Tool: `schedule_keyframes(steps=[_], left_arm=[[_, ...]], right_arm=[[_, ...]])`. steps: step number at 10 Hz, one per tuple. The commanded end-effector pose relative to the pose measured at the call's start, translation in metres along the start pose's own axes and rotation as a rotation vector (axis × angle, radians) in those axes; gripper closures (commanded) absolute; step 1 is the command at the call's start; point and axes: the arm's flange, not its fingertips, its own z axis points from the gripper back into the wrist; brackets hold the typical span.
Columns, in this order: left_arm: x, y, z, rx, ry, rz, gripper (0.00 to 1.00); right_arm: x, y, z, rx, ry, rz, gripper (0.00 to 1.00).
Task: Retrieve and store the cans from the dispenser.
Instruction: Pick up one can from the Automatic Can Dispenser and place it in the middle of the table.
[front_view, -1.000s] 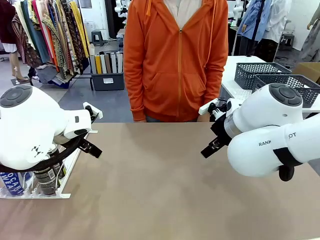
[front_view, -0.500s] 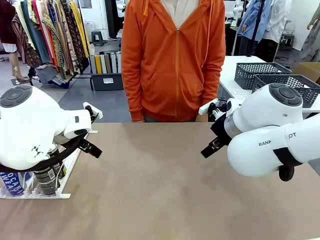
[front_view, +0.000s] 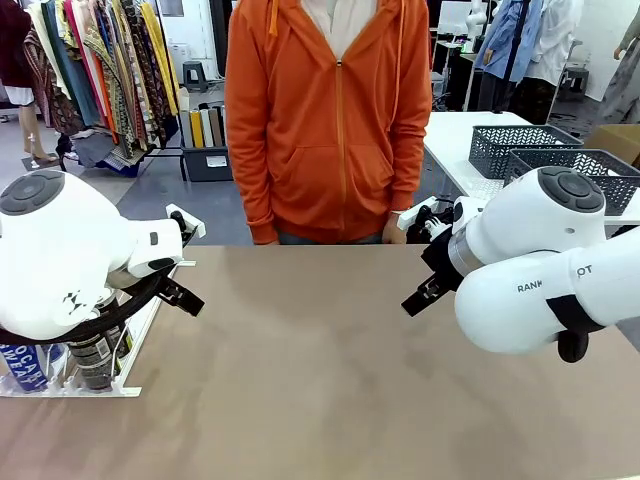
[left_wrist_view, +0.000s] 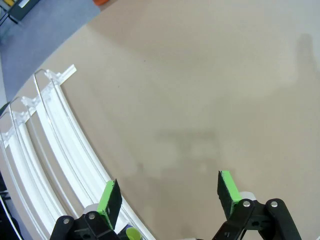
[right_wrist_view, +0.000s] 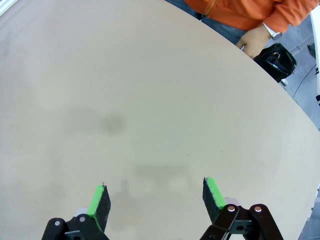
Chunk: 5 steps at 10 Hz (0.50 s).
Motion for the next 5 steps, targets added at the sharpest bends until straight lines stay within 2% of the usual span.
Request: schedule_keyframes(steps=[1,2,3,4,5], left_arm=[[0.000,0.000,0.000,0.000,0.000,0.000,0.00],[0.003,-0.003,0.016,-0.203,0.127,-0.030,0.00],[0.012,-0.006,0.043,-0.460,0.201,-0.006,0.00],[0.025,-0.010,0.069,-0.562,0.305,0.206,0.00],[0.028,-0.006,0.096,-0.661,0.313,0.294,0.00]], right_arm=[[0.000,0.000,0.000,0.000,0.000,0.000,0.00],[0.001,-0.005,0.007,0.125,0.087,-0.088,0.00],[0.005,-0.015,0.024,0.296,0.118,-0.295,0.00],[0.007,-0.024,0.039,0.370,0.169,-0.498,0.00],[0.002,-0.036,0.059,0.540,0.163,-0.613,0.00]])
